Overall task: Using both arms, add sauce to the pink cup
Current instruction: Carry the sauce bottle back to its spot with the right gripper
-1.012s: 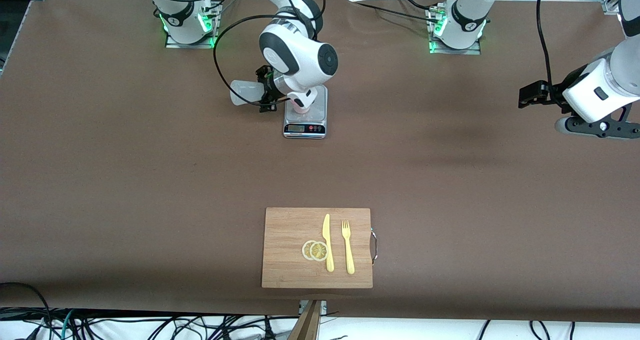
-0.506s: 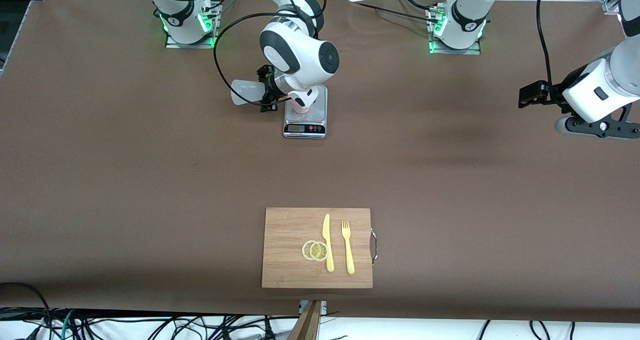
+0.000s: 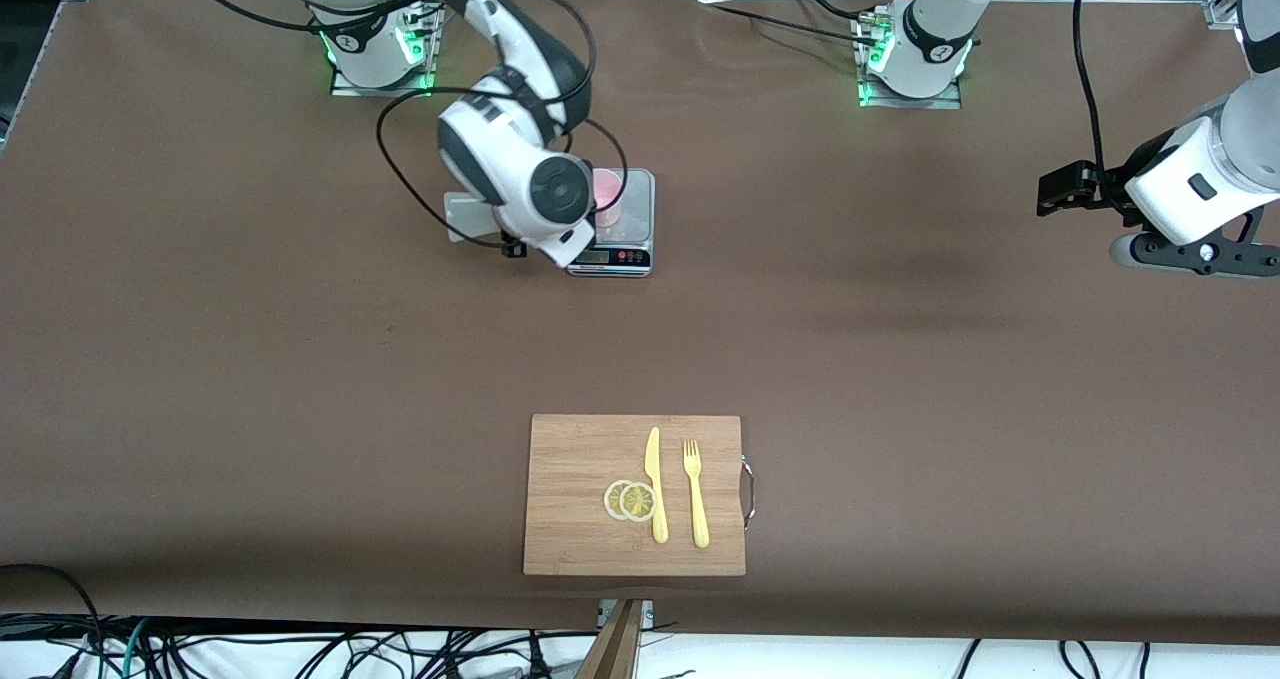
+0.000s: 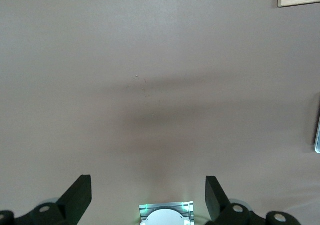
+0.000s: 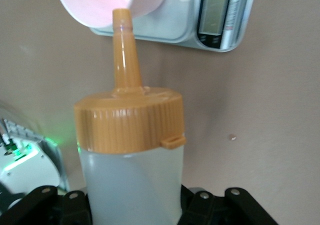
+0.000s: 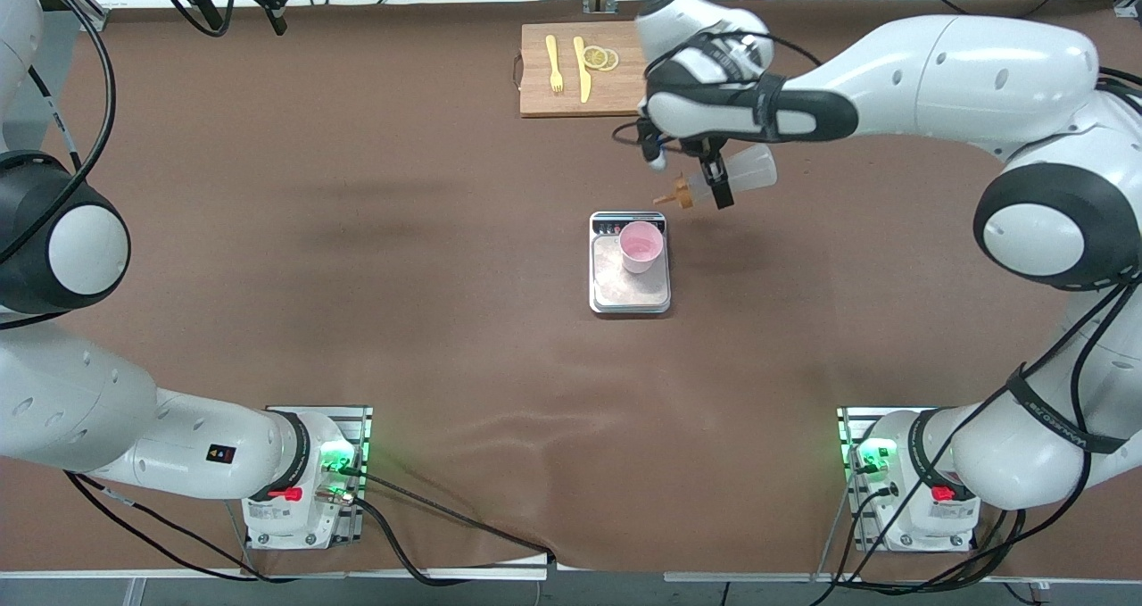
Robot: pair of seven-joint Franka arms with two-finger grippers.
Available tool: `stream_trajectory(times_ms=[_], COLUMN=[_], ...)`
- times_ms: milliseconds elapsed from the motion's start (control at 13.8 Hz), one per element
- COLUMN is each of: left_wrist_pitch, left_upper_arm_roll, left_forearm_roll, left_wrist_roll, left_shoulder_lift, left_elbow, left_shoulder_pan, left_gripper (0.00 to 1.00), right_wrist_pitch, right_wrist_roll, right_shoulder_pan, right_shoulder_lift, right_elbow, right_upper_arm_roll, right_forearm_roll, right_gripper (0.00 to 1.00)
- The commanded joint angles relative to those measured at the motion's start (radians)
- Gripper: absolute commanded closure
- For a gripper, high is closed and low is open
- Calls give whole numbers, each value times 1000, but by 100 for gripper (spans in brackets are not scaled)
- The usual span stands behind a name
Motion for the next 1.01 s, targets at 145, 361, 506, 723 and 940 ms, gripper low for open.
stream_trajectory(times_ms=[145, 361, 506, 723, 940], left_wrist_pitch=[-15, -15, -15, -15, -13], left_upper_arm_roll=[-2, 0, -2, -3, 0], left_forearm_roll=[13, 16, 23, 17, 16], left_wrist_roll=[19, 24, 16, 12, 10], left_shoulder_lift=[19, 24, 22, 24, 28], left_elbow=[36, 36, 36, 36, 64], left_shoulder_pan=[4, 7, 6, 3, 4], left_gripper=[0, 0, 0, 0, 0], right_wrist_pitch=[50, 73, 73, 52, -55], right_wrist_roll=[-313, -502, -615, -811, -993], right_shoulder_pan=[-212, -330, -411, -499, -557], right_shoulder_lift=[-56, -53, -45, -21, 56], right_elbow=[-1, -2, -11, -50, -62], right_upper_arm_roll=[7, -19, -25, -96, -191], right_forearm_roll=[223, 384, 515, 734, 935], right_gripper=[100, 100, 100, 100, 100])
